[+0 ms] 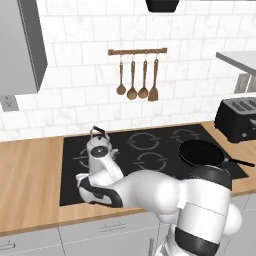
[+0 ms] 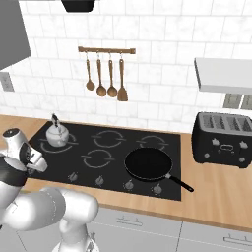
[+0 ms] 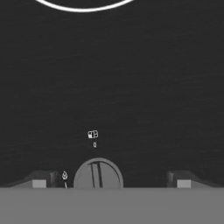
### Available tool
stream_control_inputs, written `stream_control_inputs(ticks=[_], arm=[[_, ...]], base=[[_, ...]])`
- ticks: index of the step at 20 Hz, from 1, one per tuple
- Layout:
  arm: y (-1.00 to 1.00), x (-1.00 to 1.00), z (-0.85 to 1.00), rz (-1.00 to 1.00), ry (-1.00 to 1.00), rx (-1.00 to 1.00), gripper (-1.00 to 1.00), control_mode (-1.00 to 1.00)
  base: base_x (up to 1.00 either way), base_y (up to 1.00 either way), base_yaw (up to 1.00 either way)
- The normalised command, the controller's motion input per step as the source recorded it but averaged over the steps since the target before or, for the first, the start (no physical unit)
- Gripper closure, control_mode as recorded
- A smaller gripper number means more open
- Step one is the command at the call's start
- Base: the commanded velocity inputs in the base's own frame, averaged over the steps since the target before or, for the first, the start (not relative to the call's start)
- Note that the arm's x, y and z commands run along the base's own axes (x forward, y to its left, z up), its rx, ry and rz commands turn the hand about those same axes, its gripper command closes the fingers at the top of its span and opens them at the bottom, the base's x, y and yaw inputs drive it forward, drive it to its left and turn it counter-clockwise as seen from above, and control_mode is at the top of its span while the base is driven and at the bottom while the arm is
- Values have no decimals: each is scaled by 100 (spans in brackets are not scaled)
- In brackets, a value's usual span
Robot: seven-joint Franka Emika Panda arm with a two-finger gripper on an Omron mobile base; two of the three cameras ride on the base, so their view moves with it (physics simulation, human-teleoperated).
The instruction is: Pick the kettle from the counter and place it on a stove burner. Then turn the burner on.
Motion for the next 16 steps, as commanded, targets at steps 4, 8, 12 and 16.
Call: stream_control_inputs(ticks=[4, 8, 12, 16], arm=[[12, 6, -2, 0, 1, 0, -100, -100], [0, 6, -9, 0, 0, -2, -100, -100], [2, 9, -3, 0, 0, -3, 100, -100], [0, 0, 0, 0, -1, 0, 100, -100]], base=[[0, 0, 0], [0, 0, 0], [0, 0, 0], [0, 0, 0]])
